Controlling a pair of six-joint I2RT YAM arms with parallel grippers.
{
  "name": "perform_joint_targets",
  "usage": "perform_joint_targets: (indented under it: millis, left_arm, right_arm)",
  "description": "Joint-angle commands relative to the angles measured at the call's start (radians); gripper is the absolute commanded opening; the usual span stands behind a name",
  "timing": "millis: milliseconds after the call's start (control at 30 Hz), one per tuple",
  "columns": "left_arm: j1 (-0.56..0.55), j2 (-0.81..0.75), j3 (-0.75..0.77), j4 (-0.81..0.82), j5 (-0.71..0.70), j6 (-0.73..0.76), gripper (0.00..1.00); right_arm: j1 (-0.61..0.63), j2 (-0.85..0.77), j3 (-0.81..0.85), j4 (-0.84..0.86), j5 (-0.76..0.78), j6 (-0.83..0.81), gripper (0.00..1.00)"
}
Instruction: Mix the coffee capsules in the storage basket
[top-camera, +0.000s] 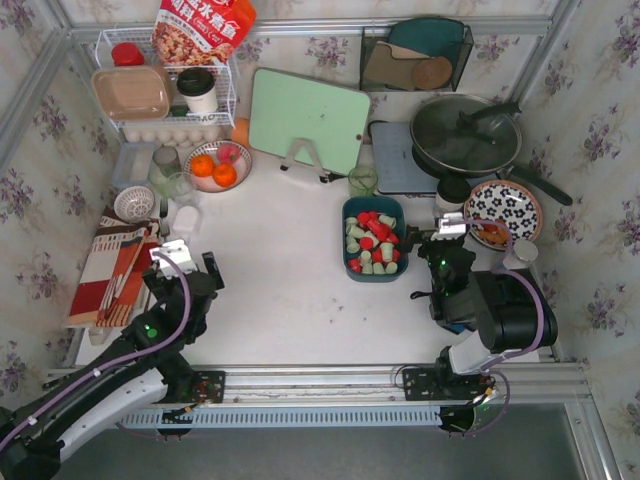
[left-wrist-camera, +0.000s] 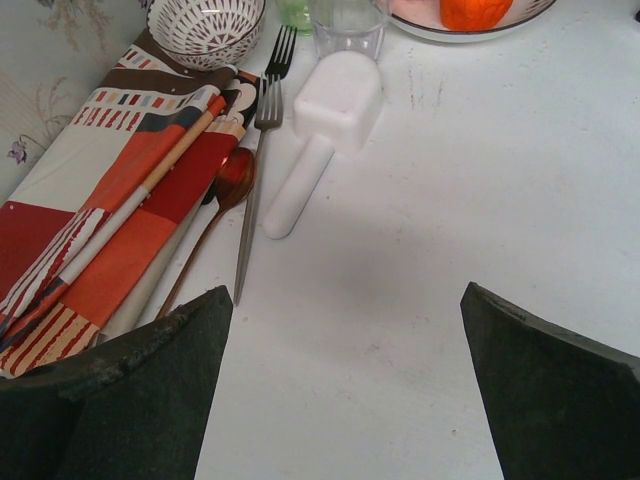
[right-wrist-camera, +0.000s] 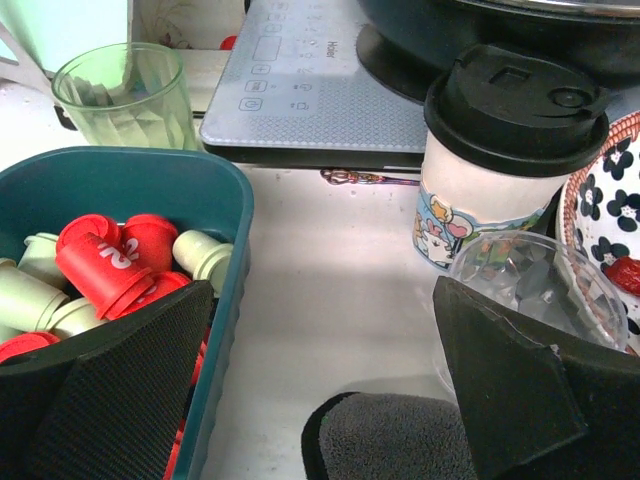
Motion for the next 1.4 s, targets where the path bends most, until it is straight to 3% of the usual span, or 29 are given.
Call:
perform_joint_targets:
  millis: [0, 167, 300, 400, 533, 633, 800, 867, 1100, 1200, 1267, 1367]
  left_arm:
    - [0.0, 0.011, -0.003, 0.04, -0.016, 0.009, 0.99]
    - [0.013, 0.063, -0.029, 0.142, -0.027, 0.097, 0.99]
    - [0.059, 0.151, -0.037, 0.341, 0.013, 0.298, 0.99]
    - [0.161, 0.252, -0.031, 0.452, 0.132, 0.394, 1.0]
    - [0.339, 0.393, 0.018, 0.47, 0.216, 0.33, 1.0]
    - [0.435, 0.473, 0.004, 0.602, 0.29, 0.444, 1.0]
    - [0.555, 0.633, -0.097, 0.921, 0.386, 0.46, 0.99]
    - [0.586, 0.635, -0.064, 0.821, 0.509, 0.463, 1.0]
    - [0.616, 0.775, -0.103, 1.152, 0.692, 0.585, 0.99]
    - [0.653, 0.944, -0.188, 1.46, 0.773, 0.578, 1.0]
    - [0.658, 0.939, -0.189, 1.442, 0.771, 0.563, 0.99]
    - [0.682, 0.936, -0.093, 1.261, 0.816, 0.55, 1.0]
  right_arm:
    - [-0.001, -0.004, 0.007, 0.005, 0.051, 0.026, 1.0]
    - [-0.001, -0.002, 0.033, -0.048, 0.093, 0.04, 1.0]
    - [-0.001, 0.0, 0.037, -0.055, 0.091, 0.039, 1.0]
    - [-0.001, 0.0, 0.038, -0.056, 0.09, 0.039, 1.0]
    - [-0.001, -0.002, 0.038, -0.059, 0.091, 0.039, 1.0]
    - [-0.001, -0.001, 0.038, -0.059, 0.09, 0.039, 1.0]
    - [-0.001, -0.001, 0.038, -0.059, 0.091, 0.039, 1.0]
    - [-0.001, -0.002, 0.038, -0.059, 0.091, 0.039, 1.0]
    - [-0.001, -0.001, 0.037, -0.059, 0.091, 0.039, 1.0]
    - [-0.001, -0.002, 0.038, -0.06, 0.091, 0.039, 1.0]
    - [-0.001, -0.002, 0.038, -0.059, 0.091, 0.04, 1.0]
    - [-0.001, -0.001, 0.038, -0.058, 0.09, 0.039, 1.0]
